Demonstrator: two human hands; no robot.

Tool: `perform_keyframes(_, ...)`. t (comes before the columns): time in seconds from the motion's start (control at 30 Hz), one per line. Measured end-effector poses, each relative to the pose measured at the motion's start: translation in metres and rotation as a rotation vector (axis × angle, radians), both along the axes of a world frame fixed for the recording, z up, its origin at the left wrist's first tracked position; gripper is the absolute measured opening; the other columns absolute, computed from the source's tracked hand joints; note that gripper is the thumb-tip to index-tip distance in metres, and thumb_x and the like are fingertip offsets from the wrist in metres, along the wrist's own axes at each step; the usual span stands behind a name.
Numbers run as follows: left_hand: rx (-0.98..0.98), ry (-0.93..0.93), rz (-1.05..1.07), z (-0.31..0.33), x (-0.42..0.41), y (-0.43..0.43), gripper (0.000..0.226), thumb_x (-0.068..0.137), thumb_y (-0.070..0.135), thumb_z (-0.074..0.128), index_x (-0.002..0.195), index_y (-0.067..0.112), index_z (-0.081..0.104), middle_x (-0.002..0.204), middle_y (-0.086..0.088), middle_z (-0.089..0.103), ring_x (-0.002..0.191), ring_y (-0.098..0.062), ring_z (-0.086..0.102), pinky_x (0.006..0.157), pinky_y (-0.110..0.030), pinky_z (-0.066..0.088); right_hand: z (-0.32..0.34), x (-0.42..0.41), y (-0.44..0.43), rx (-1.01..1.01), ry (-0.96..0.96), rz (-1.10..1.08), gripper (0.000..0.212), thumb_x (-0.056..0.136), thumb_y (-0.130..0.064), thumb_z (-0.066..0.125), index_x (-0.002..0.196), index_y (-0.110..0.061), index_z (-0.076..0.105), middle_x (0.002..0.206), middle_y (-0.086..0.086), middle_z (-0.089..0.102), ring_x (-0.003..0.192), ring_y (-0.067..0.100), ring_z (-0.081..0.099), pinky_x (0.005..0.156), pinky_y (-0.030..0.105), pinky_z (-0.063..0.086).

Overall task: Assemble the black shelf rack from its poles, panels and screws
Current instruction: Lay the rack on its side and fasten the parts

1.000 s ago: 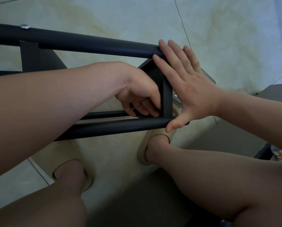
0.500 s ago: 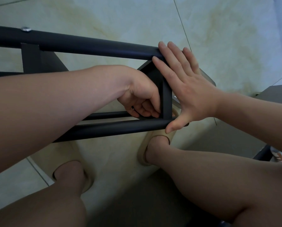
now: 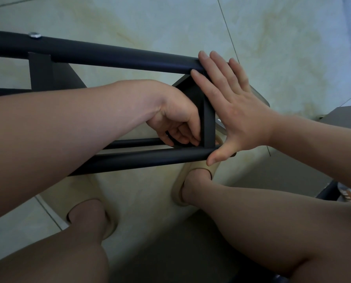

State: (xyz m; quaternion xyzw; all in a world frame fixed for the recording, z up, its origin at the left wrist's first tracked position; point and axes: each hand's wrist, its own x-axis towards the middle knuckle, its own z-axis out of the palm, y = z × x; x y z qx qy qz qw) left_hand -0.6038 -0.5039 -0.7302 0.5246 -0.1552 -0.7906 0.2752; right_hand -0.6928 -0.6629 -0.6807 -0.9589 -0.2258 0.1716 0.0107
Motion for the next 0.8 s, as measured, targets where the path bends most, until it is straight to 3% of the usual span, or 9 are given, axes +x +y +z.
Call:
perform_keyframes(0.13,0.003,-0.036,-0.042,0.0,0.0015,0.001,0.011,0.09,0.021,0.066,0.089,0.024,0.077,0.088,0.008,0.077,0.098,-0.015,0.064,0.09,-0.044,0.048,-0.0002,-0.0001,0.0003,0.004,-0.002,0.003,0.145,0.062,-0.104,0.027,0.159,0.002,0.01,0.165,0.031,0.003,0.154,0.047,0.0,0.123,0.061,0.001)
perform_keyframes(0.33,0.006,-0.04,-0.054,-0.0003,0.0012,0.0003,0.016,0.09,0.021,0.066,0.079,0.025,0.077,0.083,0.008,0.076,0.095,-0.013,0.065,0.091,-0.041,0.047,0.0002,-0.0007,0.0008,0.005,0.002,0.0,0.144,0.062,-0.104,0.026,0.159,0.001,0.01,0.165,0.031,0.003,0.154,0.046,-0.001,0.123,0.059,0.0)
perform_keyframes(0.57,-0.022,-0.03,-0.061,0.0032,0.0034,0.0008,0.018,0.09,0.012,0.064,0.102,0.02,0.075,0.1,0.005,0.077,0.11,-0.016,0.065,0.102,-0.046,0.045,0.0011,-0.0006,0.0013,0.002,-0.001,-0.001,0.144,0.062,-0.104,0.027,0.16,0.001,0.011,0.165,0.03,0.004,0.154,0.045,0.0,0.124,0.059,0.0)
perform_keyframes(0.8,-0.024,-0.049,-0.057,0.0012,0.0031,0.002,0.012,0.093,0.021,0.065,0.097,0.025,0.075,0.096,0.007,0.078,0.108,-0.014,0.066,0.103,-0.046,0.045,0.001,-0.0005,0.0012,0.011,0.0,-0.004,0.144,0.063,-0.104,0.027,0.16,0.0,0.01,0.165,0.03,0.003,0.155,0.044,-0.001,0.124,0.059,-0.001)
